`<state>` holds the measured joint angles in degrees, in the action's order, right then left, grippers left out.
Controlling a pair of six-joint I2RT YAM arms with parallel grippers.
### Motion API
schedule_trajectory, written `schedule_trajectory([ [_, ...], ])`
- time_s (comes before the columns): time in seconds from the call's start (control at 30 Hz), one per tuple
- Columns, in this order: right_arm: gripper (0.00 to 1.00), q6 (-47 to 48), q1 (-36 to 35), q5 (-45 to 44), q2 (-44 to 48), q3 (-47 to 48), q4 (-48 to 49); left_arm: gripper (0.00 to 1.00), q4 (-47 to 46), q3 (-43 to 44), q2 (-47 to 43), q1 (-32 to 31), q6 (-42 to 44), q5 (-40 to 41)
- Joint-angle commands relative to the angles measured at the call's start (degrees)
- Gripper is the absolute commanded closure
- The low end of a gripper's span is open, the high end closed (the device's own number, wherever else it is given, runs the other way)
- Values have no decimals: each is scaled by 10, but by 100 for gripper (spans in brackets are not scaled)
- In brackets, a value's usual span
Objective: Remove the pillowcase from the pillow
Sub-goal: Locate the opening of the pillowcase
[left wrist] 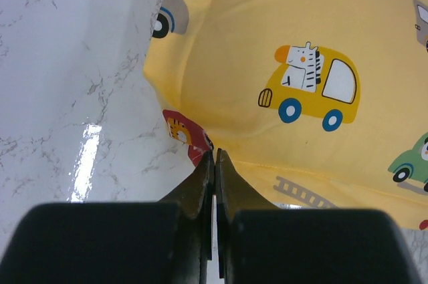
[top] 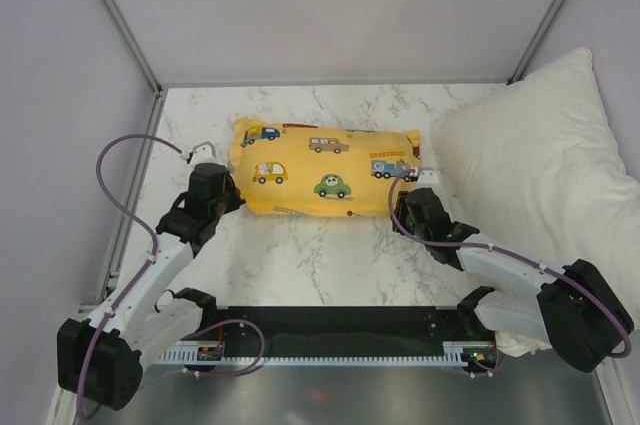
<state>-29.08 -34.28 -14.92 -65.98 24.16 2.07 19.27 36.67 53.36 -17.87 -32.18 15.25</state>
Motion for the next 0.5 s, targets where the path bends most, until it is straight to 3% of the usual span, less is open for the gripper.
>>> schedule_trajectory([
  [0.0, 72, 37, -1, -45, 29, 1, 51, 98, -8, 33, -15, -2, 19, -15],
  [0.07, 78, 45, -2, -58, 37, 3, 53, 98, -3, 37, -16, -2, 19, -20],
  [0.1, 88, 52, -2, -61, 39, 4, 53, 98, -1, 39, -17, -2, 20, -21],
  [0.2, 100, 57, -1, -71, 55, 4, 54, 98, 2, 42, -26, -2, 22, -21],
  [0.47, 100, 83, -2, -97, 127, 25, 15, 98, 16, 79, -74, -2, 42, -61],
])
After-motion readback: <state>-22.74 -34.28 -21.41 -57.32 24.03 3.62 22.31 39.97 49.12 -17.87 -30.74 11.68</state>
